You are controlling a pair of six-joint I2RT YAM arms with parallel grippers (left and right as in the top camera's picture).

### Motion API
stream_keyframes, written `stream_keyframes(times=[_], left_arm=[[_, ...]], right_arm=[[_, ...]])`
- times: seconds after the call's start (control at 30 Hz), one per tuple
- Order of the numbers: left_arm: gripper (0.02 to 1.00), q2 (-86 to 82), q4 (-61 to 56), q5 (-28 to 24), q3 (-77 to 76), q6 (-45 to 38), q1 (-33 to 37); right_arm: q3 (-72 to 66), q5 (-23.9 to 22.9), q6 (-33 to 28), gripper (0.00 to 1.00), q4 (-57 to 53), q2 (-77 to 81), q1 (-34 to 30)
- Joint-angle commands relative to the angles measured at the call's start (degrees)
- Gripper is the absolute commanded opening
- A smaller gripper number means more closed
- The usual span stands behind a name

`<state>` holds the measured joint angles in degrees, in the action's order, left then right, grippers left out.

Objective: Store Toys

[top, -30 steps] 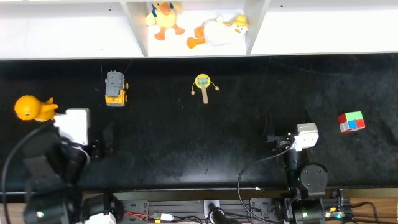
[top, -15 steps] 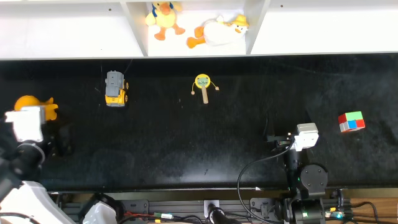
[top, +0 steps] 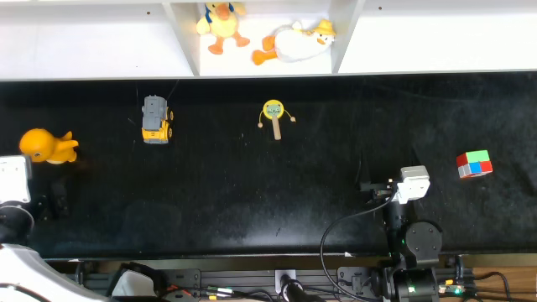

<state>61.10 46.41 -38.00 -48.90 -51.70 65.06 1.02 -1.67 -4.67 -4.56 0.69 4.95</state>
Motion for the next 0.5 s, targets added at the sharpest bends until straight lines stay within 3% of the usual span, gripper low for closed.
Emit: stream_keyframes(times=[0.03, 0.13, 0.5], left_arm=[[1.000, 4.72, -3.50, -2.67, -1.11, -1.49, 0.83], [0.925, 8.48, -7.96, -4.85, -1.11, 1.90, 0.70], [0.958, 18.53, -14.78, -4.00, -4.85, 4.31, -4.50]], right_arm=[[-0.76, 0.39, 0.42, 0.996, 0.17, -0.48, -0.09], [-0.76, 0.39, 0.42, 0.996, 0.17, -0.48, -0.09], [-0.76, 0.42, 0.42, 0.996, 0.17, -0.48, -0.09]])
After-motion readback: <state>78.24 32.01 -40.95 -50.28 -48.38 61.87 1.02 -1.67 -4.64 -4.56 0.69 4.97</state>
